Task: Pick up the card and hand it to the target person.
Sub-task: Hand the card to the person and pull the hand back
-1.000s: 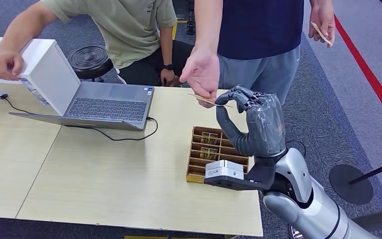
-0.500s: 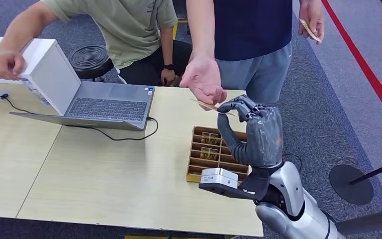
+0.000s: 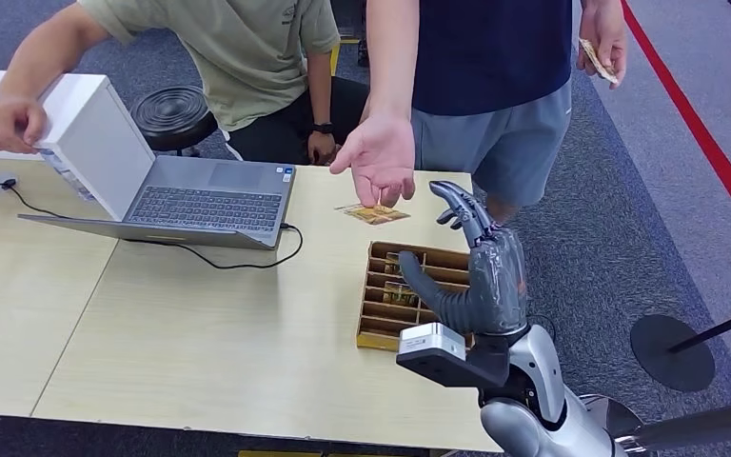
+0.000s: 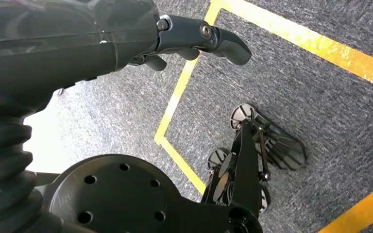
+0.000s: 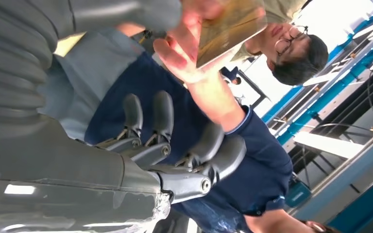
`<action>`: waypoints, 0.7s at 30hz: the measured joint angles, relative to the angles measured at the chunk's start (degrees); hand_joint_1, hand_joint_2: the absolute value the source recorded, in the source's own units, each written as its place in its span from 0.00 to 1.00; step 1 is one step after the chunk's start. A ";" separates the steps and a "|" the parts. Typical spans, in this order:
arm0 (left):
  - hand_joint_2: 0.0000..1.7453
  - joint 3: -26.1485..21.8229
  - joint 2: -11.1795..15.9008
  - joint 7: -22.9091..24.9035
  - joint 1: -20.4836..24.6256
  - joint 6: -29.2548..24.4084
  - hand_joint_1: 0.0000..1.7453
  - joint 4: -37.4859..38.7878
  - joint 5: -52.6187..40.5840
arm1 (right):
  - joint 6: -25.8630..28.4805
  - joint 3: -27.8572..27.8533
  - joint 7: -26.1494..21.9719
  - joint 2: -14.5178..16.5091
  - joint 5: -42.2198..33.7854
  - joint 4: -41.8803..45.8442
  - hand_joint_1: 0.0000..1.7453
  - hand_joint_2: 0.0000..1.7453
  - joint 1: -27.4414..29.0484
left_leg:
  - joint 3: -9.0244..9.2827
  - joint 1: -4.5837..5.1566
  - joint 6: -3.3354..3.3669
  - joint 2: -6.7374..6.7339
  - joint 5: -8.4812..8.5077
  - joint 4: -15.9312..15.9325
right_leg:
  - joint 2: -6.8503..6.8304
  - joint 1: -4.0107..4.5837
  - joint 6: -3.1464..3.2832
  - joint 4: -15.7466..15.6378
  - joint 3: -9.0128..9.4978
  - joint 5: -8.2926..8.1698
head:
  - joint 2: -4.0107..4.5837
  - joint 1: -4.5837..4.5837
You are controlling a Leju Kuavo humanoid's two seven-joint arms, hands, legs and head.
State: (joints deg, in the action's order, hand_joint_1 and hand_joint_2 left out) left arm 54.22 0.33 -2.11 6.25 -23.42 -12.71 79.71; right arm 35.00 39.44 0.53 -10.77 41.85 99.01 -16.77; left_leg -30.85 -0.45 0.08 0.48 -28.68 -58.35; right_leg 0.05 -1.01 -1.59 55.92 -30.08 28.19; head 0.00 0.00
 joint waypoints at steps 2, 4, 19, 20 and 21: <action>0.00 0.06 -0.02 -0.01 0.01 -0.06 0.00 -0.01 -0.05 | 0.07 -0.25 -0.98 0.58 -1.43 -0.35 0.00 1.00 0.22 | 0.00 0.00 0.00 -0.01 0.00 0.00 | 0.01 0.00 0.00 0.00 0.00 0.00 | 0.00 0.00; 0.00 0.06 -0.04 -0.03 0.01 -0.13 0.00 -0.02 -0.05 | 0.13 -0.50 -1.81 1.11 -2.36 -0.69 0.00 1.00 0.44 | -0.01 -0.01 0.00 -0.01 0.02 0.00 | 0.01 0.02 0.02 -0.02 -0.01 -0.02 | 0.00 0.00; 0.00 -0.48 -0.29 -0.35 -0.06 0.27 0.00 0.11 0.41 | -9.05 -0.31 -0.54 -1.13 -8.87 -1.08 0.00 1.00 -2.93 | -0.06 0.02 0.01 -0.02 -0.01 -0.07 | 0.03 -0.02 -0.02 0.07 -0.07 0.01 | 0.00 0.00; 0.00 -0.70 -0.35 -0.42 -0.08 0.20 0.00 0.14 0.59 | -12.05 -0.19 0.57 -2.61 -11.02 -1.22 0.00 1.00 -3.82 | -0.08 0.01 0.02 -0.05 -0.01 -0.08 | 0.04 -0.01 -0.01 0.07 -0.08 -0.01 | 0.00 0.00; 0.00 -0.83 -0.41 -0.46 -0.10 0.14 0.00 0.16 0.68 | -13.92 -0.27 1.21 -3.88 -12.37 -1.51 0.00 1.00 -4.43 | -0.08 0.02 0.02 -0.04 -0.01 -0.08 | 0.04 -0.02 -0.02 0.07 -0.08 -0.01 | 0.00 0.00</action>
State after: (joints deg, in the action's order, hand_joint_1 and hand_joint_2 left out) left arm 53.39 -0.08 -2.57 6.15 -23.28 -12.55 80.39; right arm 21.08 39.17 1.74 -14.64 29.47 97.50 -21.19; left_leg -30.93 -0.43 0.11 0.44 -28.69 -58.43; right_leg 0.09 -1.03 -1.61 55.99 -30.16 28.19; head 0.00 0.00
